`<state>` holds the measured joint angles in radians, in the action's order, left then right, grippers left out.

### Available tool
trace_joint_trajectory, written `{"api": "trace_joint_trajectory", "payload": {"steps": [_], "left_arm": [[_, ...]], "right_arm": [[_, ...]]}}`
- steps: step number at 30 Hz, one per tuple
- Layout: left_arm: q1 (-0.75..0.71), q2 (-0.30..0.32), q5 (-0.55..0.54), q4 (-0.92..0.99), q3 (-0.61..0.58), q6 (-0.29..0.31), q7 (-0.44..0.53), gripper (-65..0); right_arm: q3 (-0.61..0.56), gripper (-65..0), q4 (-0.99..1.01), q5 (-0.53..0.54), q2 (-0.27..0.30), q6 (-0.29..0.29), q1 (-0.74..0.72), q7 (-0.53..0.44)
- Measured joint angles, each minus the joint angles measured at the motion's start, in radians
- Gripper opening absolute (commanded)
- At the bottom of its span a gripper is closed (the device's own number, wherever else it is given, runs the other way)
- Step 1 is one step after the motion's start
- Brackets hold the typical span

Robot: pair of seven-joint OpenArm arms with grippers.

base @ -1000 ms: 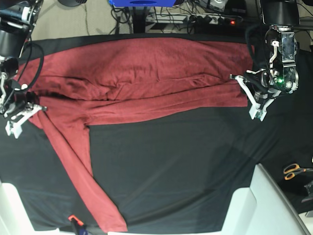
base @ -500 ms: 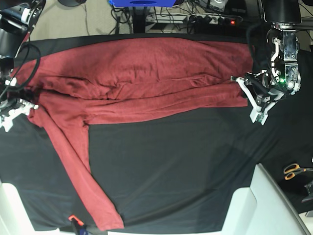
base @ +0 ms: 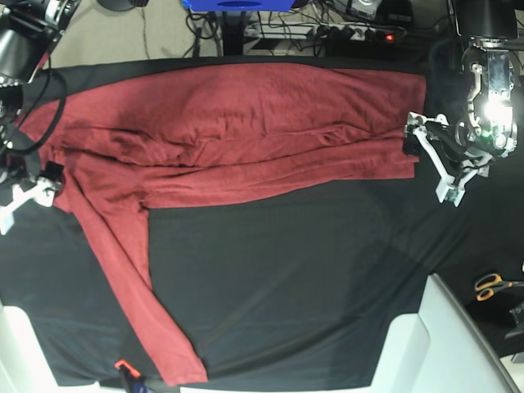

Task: Fold the T-shirt properly
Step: 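Open both grippers and raise them off the shirt, then move the right gripper down to the long red sleeve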

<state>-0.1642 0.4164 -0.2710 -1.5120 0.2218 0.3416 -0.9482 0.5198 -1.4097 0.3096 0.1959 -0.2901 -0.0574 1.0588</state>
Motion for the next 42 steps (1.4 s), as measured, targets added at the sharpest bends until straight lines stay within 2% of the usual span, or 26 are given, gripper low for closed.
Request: {"api": "trace_joint_trajectory", "payload": {"steps": [2, 4, 6, 7, 10, 12, 13, 16, 22, 26, 27, 31, 37, 42], "left_arm": [[-0.005, -0.012, -0.014, 0.000, 0.073, 0.000, 0.001, 0.0], [-0.006, -0.020, 0.005, -0.016, 0.155, -0.002, -0.003, 0.0], [-0.009, -0.047, 0.010, -0.064, 0.221, -0.019, -0.002, -1.8], [-0.019, -0.060, 0.003, -0.089, 0.241, -0.011, 0.001, -6.9], [-0.047, -0.100, -0.006, -0.135, 0.249, -0.001, 0.000, -27.2], [-0.050, -0.106, -0.009, -0.138, 0.246, 0.000, -0.005, -37.2], [-0.045, -0.103, -0.006, -0.137, 0.248, -0.001, -0.006, -40.5], [-0.035, -0.105, 0.001, -0.127, 0.251, -0.004, 0.004, -41.8], [-0.038, -0.112, 0.002, -0.101, 0.250, -0.003, -0.002, -41.8], [-0.038, -0.112, 0.002, -0.098, 0.250, -0.003, -0.002, -41.8], [-0.038, -0.112, 0.002, -0.095, 0.250, -0.003, -0.002, -42.0], [-0.037, -0.112, 0.002, -0.091, 0.250, -0.003, -0.002, -42.0], [-0.036, -0.112, 0.002, -0.091, 0.250, -0.003, -0.002, -42.0], [-0.036, -0.112, 0.002, -0.091, 0.250, -0.003, -0.003, -42.0]], "right_arm": [[-0.006, -12.0, 0.008, -0.003, 0.015, 0.003, -0.018, -0.020], [-0.011, -12.3, 0.037, 0.004, 0.040, -0.005, -0.040, -0.109], [-0.011, -15.5, 0.085, -0.002, 0.062, 0.002, -0.071, -0.136], [-0.013, -20.1, 0.118, 0.000, 0.073, 0.002, -0.084, -0.142], [-0.077, -39.6, 0.250, -0.003, 0.108, 0.002, -0.132, -0.139], [-0.129, -48.9, 0.316, -0.002, 0.120, -0.001, -0.166, -0.141], [-0.149, -51.2, 0.328, -0.002, 0.120, -0.001, -0.178, -0.146], [-0.195, -51.5, 0.339, 0.004, 0.118, -0.005, -0.189, -0.186], [-0.229, -50.1, 0.441, 0.000, 0.119, 0.002, -0.205, -0.196], [-0.230, -33.9, 0.455, 0.000, 0.120, 0.002, -0.211, -0.233], [-0.230, -31.5, 0.455, -0.001, 0.120, 0.002, -0.212, -0.233], [-0.230, -35.3, 0.455, 0.000, 0.120, 0.002, -0.213, -0.233], [-0.230, -35.1, 0.456, -0.003, 0.120, 0.002, -0.213, -0.271], [-0.230, -35.1, 0.496, -0.111, 0.122, 0.003, -0.225, -0.277]]}}
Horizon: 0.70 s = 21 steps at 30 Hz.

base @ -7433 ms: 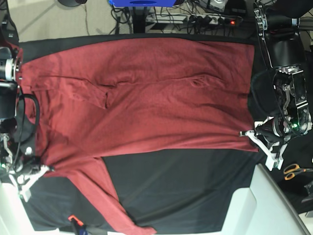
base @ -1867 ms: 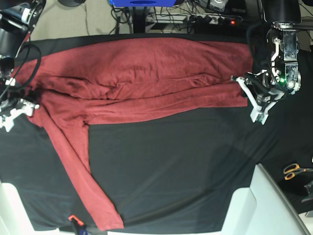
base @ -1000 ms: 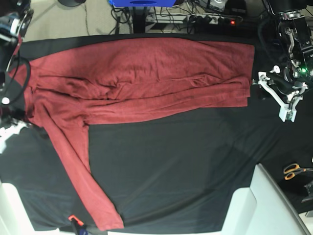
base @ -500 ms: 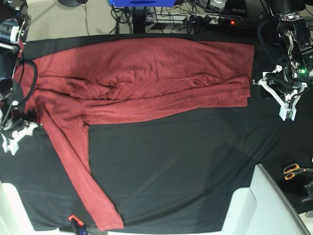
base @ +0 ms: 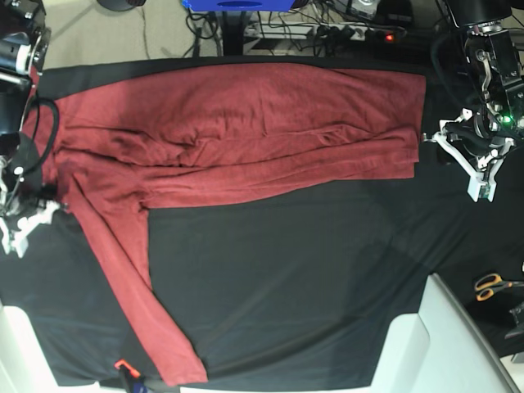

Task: Fold the T-shirt properly
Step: 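Move the right gripper down to the long red sleeve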

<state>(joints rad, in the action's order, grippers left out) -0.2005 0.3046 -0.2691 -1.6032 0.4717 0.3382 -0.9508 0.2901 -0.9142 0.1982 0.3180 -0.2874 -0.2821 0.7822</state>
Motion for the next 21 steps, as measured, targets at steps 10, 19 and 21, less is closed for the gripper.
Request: {"api": "trace_joint_trajectory", "payload": {"steps": [10, 19, 21], "left_arm": [[0.001, -0.001, -0.004, 0.033, 0.000, 0.000, 0.006, -42.0], [0.000, 0.000, 0.000, 0.070, 0.003, 0.000, 0.008, -42.0], [0.000, 0.000, 0.000, 0.070, 0.003, 0.000, 0.007, -42.0]], "right_arm": [[0.000, -35.7, 0.065, -0.001, -0.005, -0.008, -0.032, -0.050], [0.000, -48.5, 0.066, 0.000, -0.007, -0.008, -0.034, -0.050], [0.000, -57.5, 0.081, 0.001, -0.007, -0.008, -0.043, -0.050]]}}
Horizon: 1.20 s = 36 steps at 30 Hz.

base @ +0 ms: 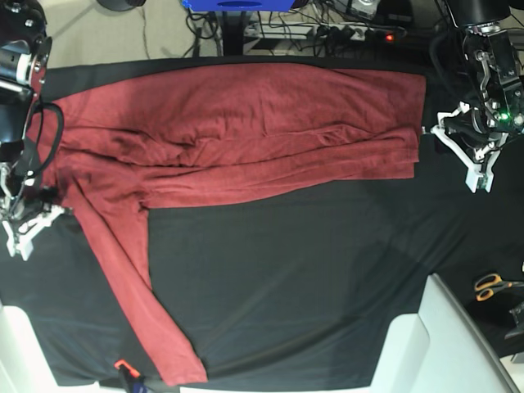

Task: Fold the T-shirt properly
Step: 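Move the right gripper down to the long red sleeve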

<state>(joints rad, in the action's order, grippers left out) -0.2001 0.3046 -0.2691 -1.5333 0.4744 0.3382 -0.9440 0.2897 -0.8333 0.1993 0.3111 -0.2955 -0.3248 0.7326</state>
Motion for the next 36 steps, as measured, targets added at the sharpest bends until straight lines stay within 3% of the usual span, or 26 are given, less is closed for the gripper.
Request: {"api": "trace_joint_trajectory", "payload": {"steps": [5, 11, 22, 36], "left_arm": [[0.013, 0.000, 0.000, 0.000, -0.001, 0.000, 0.001, -42.0], [0.012, 0.000, 0.000, 0.000, 0.000, 0.000, 0.001, -42.0], [0.014, -0.001, 0.000, 0.000, 0.000, 0.000, 0.000, -42.0], [0.014, 0.000, 0.000, 0.000, 0.000, 0.000, 0.000, -42.3]], "right_arm": [[0.000, -61.2, 0.119, -0.005, 0.005, 0.000, -0.046, -0.008], [0.000, -65.0, 0.122, -0.006, 0.005, 0.000, -0.041, -0.050], [0.000, -65.0, 0.122, -0.006, 0.053, 0.001, -0.043, -0.050], [0.000, -65.0, 0.122, -0.006, 0.055, 0.001, -0.043, -0.082]]}}
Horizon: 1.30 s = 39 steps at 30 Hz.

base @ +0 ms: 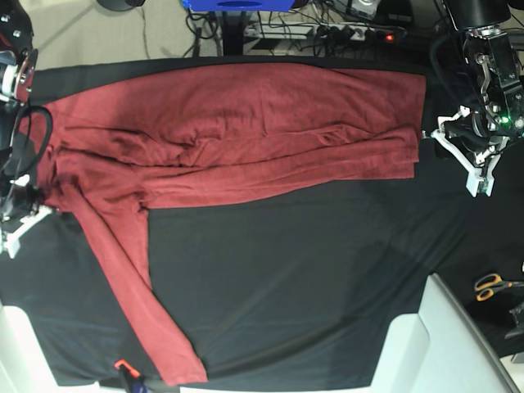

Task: Fold the T-shirt properly
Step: 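Move the right gripper down to the long red sleeve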

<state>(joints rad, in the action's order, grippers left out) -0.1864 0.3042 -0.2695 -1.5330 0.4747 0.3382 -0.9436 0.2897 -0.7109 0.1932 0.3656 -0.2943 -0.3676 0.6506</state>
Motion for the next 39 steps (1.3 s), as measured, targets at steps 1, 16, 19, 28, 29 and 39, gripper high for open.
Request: {"api": "trace_joint_trajectory", "payload": {"steps": [1, 16, 19, 28, 29, 39], "left_arm": [[0.000, 0.000, 0.000, 0.000, 0.000, 0.000, 0.000, -42.3], [0.000, 0.000, 0.000, 0.000, 0.000, 0.000, 0.000, -42.5], [0.000, 0.000, 0.000, 0.000, 0.000, 0.000, 0.000, -42.5], [0.000, 0.000, 0.000, 0.000, 0.000, 0.000, 0.000, -42.5], [0.000, 0.000, 0.000, 0.000, 0.000, 0.000, 0.000, -42.5], [0.000, 0.000, 0.000, 0.000, 0.000, 0.000, 0.000, -42.5]], "right_arm": [[0.000, -65.0, 0.000, 0.000, 0.000, 0.000, 0.000, 0.000], [0.005, -64.2, 0.000, -0.172, -0.029, -0.001, -0.006, -0.050], [0.006, -64.2, 0.000, -0.172, -0.033, 0.001, -0.006, -0.057], [0.005, -54.8, -0.068, -0.172, -0.032, 0.145, -0.017, -0.058], [0.005, -50.9, -0.074, -0.171, -0.031, 0.145, -0.018, -0.058], [0.005, -38.0, -0.075, -0.172, -0.033, 0.145, -0.014, -0.058]]}}
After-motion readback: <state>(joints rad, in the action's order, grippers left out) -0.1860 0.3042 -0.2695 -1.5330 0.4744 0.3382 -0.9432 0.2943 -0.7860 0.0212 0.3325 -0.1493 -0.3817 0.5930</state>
